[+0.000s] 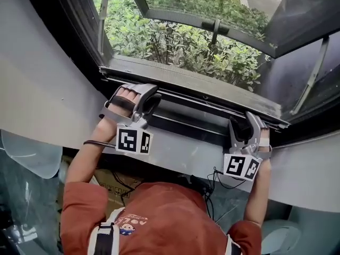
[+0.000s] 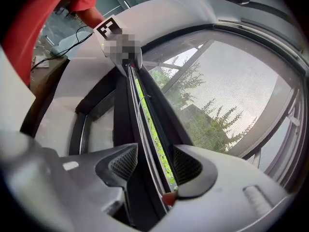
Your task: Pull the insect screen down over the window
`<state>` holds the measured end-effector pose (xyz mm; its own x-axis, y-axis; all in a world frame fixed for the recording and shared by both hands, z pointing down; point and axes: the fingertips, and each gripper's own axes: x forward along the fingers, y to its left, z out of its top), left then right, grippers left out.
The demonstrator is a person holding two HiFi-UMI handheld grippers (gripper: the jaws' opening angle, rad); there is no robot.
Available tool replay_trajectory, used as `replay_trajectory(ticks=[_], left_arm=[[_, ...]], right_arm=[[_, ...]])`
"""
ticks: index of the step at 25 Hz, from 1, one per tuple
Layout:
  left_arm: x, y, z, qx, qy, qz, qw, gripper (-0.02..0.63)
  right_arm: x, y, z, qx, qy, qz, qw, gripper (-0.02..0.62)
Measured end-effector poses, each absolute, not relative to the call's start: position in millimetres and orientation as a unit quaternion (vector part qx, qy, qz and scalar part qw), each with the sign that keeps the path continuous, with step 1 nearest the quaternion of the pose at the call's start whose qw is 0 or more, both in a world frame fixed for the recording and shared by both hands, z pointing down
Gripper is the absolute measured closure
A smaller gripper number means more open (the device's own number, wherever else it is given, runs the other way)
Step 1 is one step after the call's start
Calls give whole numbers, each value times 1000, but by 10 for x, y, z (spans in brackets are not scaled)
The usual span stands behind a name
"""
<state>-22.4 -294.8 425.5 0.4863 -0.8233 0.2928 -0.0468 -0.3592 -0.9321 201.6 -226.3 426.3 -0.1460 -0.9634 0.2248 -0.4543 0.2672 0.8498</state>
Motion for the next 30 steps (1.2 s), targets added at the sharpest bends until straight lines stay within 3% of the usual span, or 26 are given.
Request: replay_trajectory(ticks=[30], left_arm=[[-215, -2974, 4538, -740, 293, -405, 450, 440]], right_arm=[[2018, -2275, 4517, 534, -706, -290, 364, 364]])
